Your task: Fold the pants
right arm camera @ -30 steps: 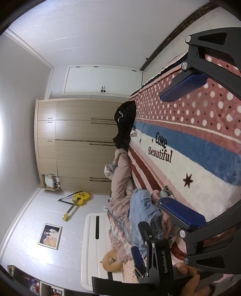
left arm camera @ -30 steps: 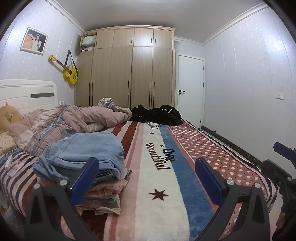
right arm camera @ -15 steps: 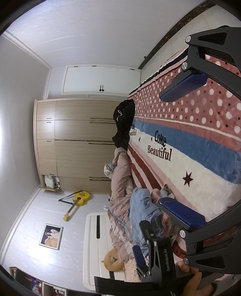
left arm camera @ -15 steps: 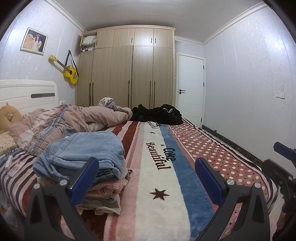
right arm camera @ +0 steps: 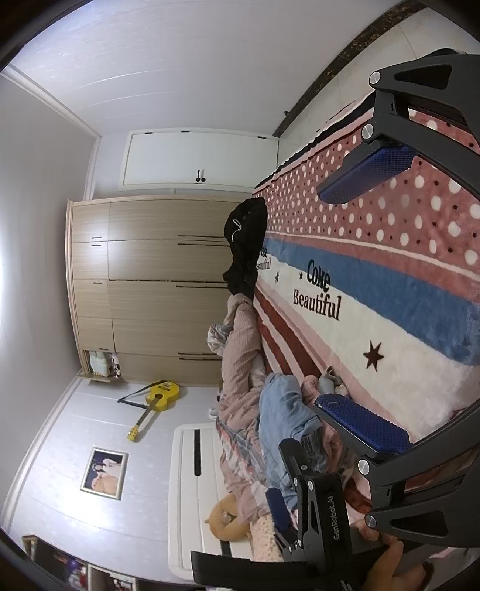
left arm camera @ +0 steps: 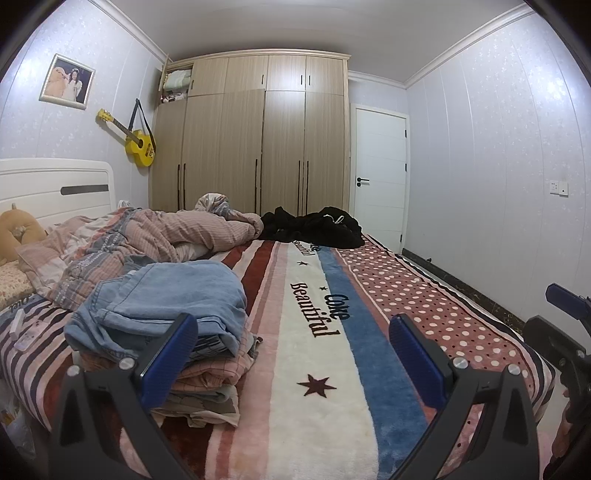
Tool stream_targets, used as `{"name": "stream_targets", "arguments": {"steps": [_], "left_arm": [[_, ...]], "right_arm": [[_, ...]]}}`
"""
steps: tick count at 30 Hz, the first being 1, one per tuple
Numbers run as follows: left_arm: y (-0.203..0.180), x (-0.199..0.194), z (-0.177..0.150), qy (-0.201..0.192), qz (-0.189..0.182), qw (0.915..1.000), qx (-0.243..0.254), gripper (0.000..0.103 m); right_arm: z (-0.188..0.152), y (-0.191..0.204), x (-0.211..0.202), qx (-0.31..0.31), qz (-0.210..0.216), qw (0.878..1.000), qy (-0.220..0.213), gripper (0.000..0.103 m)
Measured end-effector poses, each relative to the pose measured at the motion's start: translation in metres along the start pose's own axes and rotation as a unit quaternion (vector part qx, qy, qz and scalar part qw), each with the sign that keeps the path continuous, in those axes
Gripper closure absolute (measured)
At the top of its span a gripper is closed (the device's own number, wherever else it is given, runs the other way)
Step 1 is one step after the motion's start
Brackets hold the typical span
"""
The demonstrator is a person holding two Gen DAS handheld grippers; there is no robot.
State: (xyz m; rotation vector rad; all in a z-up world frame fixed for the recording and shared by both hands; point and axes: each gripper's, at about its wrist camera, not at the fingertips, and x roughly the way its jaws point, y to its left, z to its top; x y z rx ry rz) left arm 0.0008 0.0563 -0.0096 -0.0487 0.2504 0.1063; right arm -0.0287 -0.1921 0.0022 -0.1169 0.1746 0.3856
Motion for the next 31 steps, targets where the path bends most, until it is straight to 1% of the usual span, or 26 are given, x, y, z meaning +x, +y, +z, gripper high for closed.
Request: {"name": "stream_targets", "arguments": {"steps": [20, 31], "left_arm": [[0.0013, 0.001, -0.0024, 0.0, -0.001, 1.0, 0.001, 0.001], [0.0008, 0.0014, -0.0025, -0.001, 0.0, 1.0, 0.001, 0.001]], "right_arm": [[-0.0001, 0.0006, 0.0003, 0.003, -0.001, 1.0, 0.0, 0.0], [-0.0016, 0.0074, 0.0009, 0.005, -0.002, 1.0, 0.001, 0.0]]}}
